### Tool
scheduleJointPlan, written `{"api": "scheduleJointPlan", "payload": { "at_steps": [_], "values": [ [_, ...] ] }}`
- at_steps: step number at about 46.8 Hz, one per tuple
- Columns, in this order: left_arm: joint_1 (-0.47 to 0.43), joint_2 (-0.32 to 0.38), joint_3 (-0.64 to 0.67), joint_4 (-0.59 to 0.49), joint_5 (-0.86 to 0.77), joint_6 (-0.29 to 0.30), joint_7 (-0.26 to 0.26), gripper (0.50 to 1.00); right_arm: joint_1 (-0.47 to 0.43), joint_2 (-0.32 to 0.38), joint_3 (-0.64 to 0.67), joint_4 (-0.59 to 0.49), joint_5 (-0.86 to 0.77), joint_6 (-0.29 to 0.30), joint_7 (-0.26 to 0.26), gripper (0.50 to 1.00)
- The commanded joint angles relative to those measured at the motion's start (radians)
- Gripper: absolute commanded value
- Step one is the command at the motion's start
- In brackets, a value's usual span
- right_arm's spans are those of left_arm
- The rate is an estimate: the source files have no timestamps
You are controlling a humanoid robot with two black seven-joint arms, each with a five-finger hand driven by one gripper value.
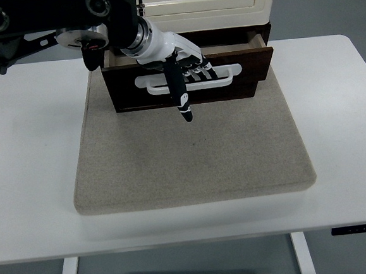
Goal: Open the drawer under the combination cabinet
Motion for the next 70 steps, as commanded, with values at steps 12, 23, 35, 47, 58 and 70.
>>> {"api": "scheduleJointPlan", "payload": {
  "at_steps": [12,23,35,47,58,70],
  "values": [
    [0.000,0.001,-0.006,-0.011,-0.002,-0.016,0.000,1.000,-0.001,0.000,0.000,-0.001,0.000,0.000,0.000,0.926],
    [-0.008,0.000,-0.017,-0.018,-0.002,-0.024,0.000,1.000,0.000,0.000,0.000,0.001,0.000,0.000,0.000,0.926],
    [-0.010,0.000,-0.022,-0.041,-0.002,-0.036,0.000,1.000,0.000,0.000,0.000,0.001,0.000,0.000,0.000,0.926],
    [-0.014,0.000,-0.032,-0.043,-0.002,-0.044,0.000,1.000,-0.001,0.000,0.000,0.001,0.000,0.000,0.000,0.928],
    [-0.023,0.000,-0.035,-0.041,0.001,-0.042,0.000,1.000,-0.001,0.000,0.000,0.001,0.000,0.000,0.000,0.926],
    [-0.036,0.000,-0.048,-0.041,0.032,-0.037,0.000,1.000,-0.001,0.000,0.000,0.001,0.000,0.000,0.000,0.928]
  ]
}}
